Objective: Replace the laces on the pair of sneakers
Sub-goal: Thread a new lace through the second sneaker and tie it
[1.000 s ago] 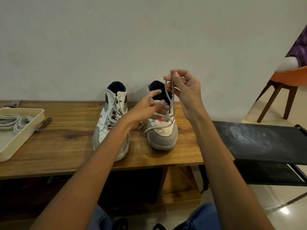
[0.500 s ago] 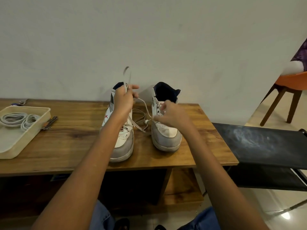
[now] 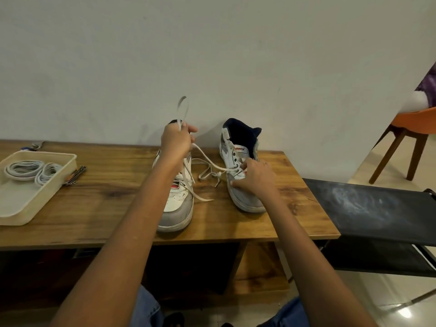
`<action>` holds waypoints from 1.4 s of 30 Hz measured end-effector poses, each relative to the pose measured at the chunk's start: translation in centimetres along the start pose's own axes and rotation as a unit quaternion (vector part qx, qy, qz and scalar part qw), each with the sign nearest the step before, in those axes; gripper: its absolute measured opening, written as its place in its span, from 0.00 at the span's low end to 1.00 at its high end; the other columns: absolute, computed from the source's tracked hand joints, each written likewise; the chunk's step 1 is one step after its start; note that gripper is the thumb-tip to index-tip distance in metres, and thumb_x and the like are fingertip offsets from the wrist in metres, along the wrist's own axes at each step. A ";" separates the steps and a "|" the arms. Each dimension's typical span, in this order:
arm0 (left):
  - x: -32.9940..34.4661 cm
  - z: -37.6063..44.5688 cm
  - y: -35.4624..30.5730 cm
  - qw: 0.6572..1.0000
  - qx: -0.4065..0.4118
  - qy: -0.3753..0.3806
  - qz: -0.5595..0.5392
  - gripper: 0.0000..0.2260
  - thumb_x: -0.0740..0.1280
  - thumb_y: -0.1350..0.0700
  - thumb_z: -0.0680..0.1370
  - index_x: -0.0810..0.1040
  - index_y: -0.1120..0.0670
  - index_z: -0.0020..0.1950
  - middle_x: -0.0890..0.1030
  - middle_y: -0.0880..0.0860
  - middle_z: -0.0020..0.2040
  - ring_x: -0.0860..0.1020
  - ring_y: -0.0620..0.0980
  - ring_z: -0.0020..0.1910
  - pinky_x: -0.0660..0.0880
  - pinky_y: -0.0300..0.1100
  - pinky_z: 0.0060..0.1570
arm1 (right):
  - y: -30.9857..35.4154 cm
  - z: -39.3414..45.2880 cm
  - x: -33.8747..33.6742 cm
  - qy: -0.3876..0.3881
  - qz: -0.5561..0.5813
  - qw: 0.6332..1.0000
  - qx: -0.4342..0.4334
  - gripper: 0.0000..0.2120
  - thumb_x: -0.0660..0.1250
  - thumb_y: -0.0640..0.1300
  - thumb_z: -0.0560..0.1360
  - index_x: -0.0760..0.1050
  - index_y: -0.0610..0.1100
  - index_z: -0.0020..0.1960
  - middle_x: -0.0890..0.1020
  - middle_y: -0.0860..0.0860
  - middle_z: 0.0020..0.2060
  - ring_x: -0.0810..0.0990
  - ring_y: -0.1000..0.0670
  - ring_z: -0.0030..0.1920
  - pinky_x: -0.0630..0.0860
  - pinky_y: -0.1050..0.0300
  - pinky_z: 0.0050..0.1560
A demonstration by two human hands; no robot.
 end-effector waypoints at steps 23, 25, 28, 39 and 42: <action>3.9 -1.3 3.2 0.975 -0.163 0.151 -0.004 0.09 0.57 0.60 0.82 0.73 0.63 0.47 0.74 0.55 0.37 0.70 0.46 0.30 0.70 0.34 0.26 | -4.0 -1.2 -8.8 0.011 0.567 0.822 -0.039 0.07 0.64 0.42 0.78 0.78 0.40 0.46 0.77 0.50 0.32 0.76 0.55 0.32 0.76 0.61 0.42; 4.2 -1.6 3.5 0.954 -0.145 0.211 0.155 0.09 0.63 0.56 0.79 0.73 0.63 0.49 0.76 0.55 0.39 0.75 0.49 0.34 0.74 0.40 0.34 | -4.6 -0.9 -8.1 -0.019 0.559 0.829 -0.014 0.07 0.63 0.41 0.78 0.79 0.41 0.45 0.79 0.50 0.33 0.77 0.56 0.33 0.76 0.63 0.40; 3.7 -2.4 2.3 0.848 -0.008 0.161 0.504 0.14 0.66 0.48 0.77 0.73 0.59 0.43 0.76 0.54 0.40 0.77 0.52 0.41 0.72 0.44 0.40 | -4.1 -0.6 -7.3 -0.009 0.513 0.858 -0.020 0.08 0.61 0.38 0.79 0.79 0.38 0.51 0.82 0.50 0.36 0.77 0.56 0.34 0.75 0.65 0.37; 7.2 -2.1 3.2 0.954 0.206 0.173 0.135 0.10 0.63 0.61 0.78 0.80 0.60 0.57 0.81 0.52 0.41 0.75 0.39 0.31 0.73 0.30 0.36 | -2.1 0.2 -5.1 -0.047 0.453 0.890 -0.023 0.11 0.67 0.49 0.76 0.76 0.41 0.48 0.82 0.47 0.38 0.80 0.52 0.35 0.78 0.59 0.36; 6.9 -1.5 3.4 0.954 0.216 0.140 0.152 0.09 0.64 0.59 0.78 0.82 0.58 0.54 0.83 0.52 0.42 0.75 0.39 0.33 0.69 0.24 0.34 | -3.7 1.1 -3.2 -0.148 0.302 0.940 0.049 0.16 0.65 0.52 0.77 0.78 0.40 0.39 0.78 0.48 0.33 0.75 0.51 0.33 0.75 0.53 0.39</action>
Point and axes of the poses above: each hand's wrist, its own z-axis towards the middle knuckle, its own x-axis out of the palm, y = z × x, the point moved 1 cm from there along z, towards the middle knuckle
